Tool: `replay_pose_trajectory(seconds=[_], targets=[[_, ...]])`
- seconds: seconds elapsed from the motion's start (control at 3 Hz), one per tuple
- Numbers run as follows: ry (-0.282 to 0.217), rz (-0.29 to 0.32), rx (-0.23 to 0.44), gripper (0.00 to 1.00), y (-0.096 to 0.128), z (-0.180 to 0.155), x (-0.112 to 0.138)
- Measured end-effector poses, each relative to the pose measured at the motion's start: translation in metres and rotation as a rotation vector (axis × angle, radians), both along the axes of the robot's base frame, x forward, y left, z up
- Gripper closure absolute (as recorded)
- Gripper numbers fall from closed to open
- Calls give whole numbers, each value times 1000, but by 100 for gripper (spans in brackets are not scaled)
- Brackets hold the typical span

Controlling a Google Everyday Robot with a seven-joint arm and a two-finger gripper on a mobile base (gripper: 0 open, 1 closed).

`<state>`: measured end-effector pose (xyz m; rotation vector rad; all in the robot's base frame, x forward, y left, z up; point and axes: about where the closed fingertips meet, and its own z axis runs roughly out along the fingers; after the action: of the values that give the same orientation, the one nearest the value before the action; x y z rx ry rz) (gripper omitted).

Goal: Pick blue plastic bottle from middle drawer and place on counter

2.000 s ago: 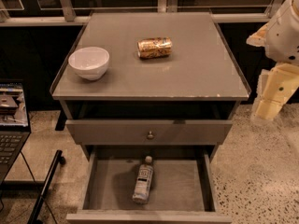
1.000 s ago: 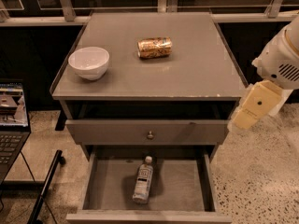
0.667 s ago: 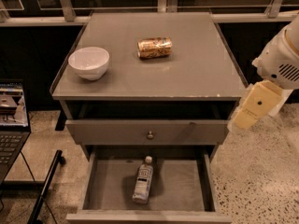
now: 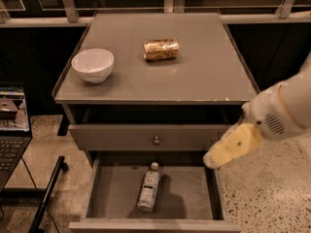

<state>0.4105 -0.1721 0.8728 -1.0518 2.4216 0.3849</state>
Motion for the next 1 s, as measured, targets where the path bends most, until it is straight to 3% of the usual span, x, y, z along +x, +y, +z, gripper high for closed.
replay_pose_trajectory(seconds=[0.33,0.67,1.0], targets=[[85,-58,188,0,45,-52,-18],[143,-86,300,0,85,-88,-27],[140,-88,300,0,88,-87,-27]])
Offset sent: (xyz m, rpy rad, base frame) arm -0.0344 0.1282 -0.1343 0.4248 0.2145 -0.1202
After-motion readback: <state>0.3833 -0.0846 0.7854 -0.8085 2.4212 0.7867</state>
